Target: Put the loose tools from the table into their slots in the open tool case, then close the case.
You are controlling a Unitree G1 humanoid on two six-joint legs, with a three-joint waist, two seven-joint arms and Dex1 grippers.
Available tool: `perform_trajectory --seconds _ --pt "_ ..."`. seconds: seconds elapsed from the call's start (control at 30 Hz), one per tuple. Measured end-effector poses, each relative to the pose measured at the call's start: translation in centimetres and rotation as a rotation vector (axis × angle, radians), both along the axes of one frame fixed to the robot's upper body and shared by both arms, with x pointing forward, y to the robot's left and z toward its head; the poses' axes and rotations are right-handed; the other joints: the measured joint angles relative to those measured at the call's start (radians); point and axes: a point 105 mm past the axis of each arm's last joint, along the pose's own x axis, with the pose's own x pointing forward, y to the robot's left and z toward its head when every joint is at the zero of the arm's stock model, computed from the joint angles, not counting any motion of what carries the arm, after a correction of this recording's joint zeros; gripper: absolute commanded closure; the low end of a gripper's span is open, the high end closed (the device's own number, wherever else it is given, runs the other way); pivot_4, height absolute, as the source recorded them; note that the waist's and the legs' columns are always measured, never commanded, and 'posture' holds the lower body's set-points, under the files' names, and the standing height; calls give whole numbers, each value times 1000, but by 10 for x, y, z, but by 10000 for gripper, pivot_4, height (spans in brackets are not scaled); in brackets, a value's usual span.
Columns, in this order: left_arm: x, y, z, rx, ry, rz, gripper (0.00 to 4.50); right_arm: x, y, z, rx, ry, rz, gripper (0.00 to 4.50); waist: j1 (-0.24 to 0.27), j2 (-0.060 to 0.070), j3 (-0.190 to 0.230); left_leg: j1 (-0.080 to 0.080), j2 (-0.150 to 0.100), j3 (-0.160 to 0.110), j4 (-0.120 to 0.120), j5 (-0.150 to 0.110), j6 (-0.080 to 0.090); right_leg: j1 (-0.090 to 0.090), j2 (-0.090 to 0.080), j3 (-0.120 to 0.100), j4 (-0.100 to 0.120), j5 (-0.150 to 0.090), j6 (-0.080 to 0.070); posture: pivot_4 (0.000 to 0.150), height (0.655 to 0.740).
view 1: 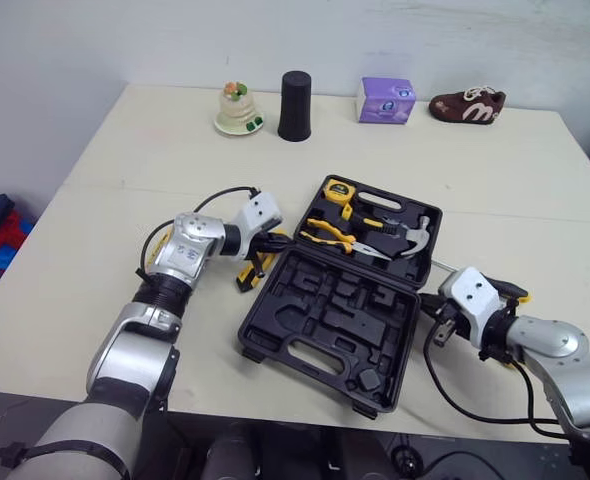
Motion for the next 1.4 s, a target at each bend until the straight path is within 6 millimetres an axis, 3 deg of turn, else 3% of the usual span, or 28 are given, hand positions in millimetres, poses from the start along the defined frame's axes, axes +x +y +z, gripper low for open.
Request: perform_trajectory --seconds 0.23,0.4,0.77,1.2,1.27,1.33,1.4 --pt "-8 -1 -3 5 9 -56 43978 6 -4 2 -52 -19 67 45000 -1 0 0 0 0 0 0 0 0 0 0 0 0 0 0 1500 7400" --pt "-26 9 -8 41 2 -112 43978 10 -7 4 -90 -23 112 45000 -6 0 0 1 1 1 0 0 0 0 1 1 1 0 0 1500 7400" --pt "-69 32 -16 76 28 -97 43978 9 8 4 -124 -19 218 45000 -7 1 0 5 6 5 0 -1 -3 0 4 3 4 -1 -2 1500 7400" --pt "-74 37 -17 70 0 -65 43978 4 7 6 -142 -30 274 45000 -4 1 0 5 6 6 0 -1 -3 -1 3 4 4 -1 -2 1500 7400" --pt "-81 46 -11 73 11 -77 45000 -2 -5 16 -135 -33 258 38567 -4 2 1 5 6 6 0 -2 -3 -1 3 5 3 -1 -2 1500 7400" --pt "-89 66 3 51 18 -59 45000 -10 -32 35 -155 -67 200 31238 -4 2 1 6 7 6 -1 -2 -4 0 3 4 3 -1 -2 1500 7400" --pt "-92 87 18 31 1 -12 38517 -18 -52 51 -170 -100 156 21793 -4 2 1 8 7 6 -1 -2 -4 2 4 4 3 -1 -3 1500 7400"
